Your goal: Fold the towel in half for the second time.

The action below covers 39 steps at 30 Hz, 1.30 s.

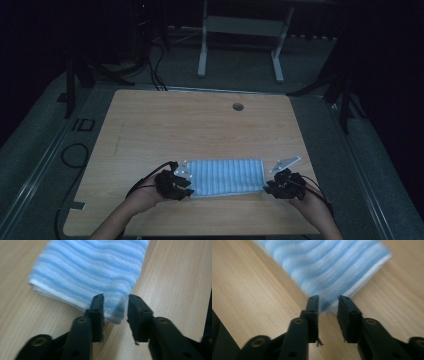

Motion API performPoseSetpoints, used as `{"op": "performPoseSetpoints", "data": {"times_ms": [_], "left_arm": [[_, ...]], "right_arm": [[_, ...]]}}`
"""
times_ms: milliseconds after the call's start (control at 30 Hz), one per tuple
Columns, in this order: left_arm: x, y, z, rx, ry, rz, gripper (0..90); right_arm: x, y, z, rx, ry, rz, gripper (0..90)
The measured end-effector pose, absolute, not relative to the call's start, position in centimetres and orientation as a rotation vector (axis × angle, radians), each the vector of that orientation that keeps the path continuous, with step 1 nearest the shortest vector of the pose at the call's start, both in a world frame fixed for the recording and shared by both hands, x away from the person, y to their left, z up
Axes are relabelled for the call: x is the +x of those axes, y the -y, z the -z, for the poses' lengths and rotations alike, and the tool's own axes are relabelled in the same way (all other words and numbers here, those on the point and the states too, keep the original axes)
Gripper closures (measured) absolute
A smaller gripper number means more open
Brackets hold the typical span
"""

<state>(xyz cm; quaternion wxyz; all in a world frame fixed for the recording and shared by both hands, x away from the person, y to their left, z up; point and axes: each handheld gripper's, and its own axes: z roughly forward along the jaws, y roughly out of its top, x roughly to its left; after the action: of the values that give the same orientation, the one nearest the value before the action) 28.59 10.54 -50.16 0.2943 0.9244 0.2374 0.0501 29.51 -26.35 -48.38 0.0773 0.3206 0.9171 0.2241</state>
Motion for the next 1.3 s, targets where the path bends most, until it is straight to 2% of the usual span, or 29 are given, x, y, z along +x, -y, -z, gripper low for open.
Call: {"op": "performPoseSetpoints", "data": {"times_ms": [33,133,167,233,367,500,567,700,967,1300], "left_arm": [[28.7,-10.6,49.9,2.448,-0.652,-0.144,60.0],[29.2,-10.7,49.3,2.428,-0.681,-0.167,58.2],[29.4,-10.6,49.2,2.422,-0.689,-0.172,54.4],[29.8,-10.2,49.2,2.418,-0.692,-0.174,53.7],[31.0,-9.2,49.9,2.426,-0.696,-0.165,48.8],[32.1,-8.2,50.9,2.425,-0.728,-0.154,39.5],[32.6,-7.7,51.7,2.442,-0.738,-0.136,39.0],[32.8,-6.9,53.0,2.478,-0.726,-0.129,32.2],[32.9,-7.3,53.5,2.459,-0.715,-0.117,30.9],[35.0,-8.6,53.3,2.472,-0.751,-0.133,30.9]], "right_arm": [[29.5,26.5,47.9,0.962,-2.729,-0.687,67.2],[30.0,26.4,46.9,0.966,-2.693,-0.707,61.8],[30.3,26.2,46.7,0.971,-2.685,-0.715,61.9],[30.9,25.6,46.7,0.96,-2.685,-0.714,61.7],[32.2,24.0,47.9,0.947,-2.721,-0.688,59.5],[33.6,23.0,49.3,0.955,-2.736,-0.686,56.2],[34.1,22.6,49.9,0.96,-2.74,-0.671,54.8],[34.8,22.6,51.1,0.975,-2.743,-0.62,48.4],[35.0,23.8,52.3,1.01,-2.775,-0.656,43.5],[36.9,21.9,52.2,1.0,-2.789,-0.605,42.8]]}}
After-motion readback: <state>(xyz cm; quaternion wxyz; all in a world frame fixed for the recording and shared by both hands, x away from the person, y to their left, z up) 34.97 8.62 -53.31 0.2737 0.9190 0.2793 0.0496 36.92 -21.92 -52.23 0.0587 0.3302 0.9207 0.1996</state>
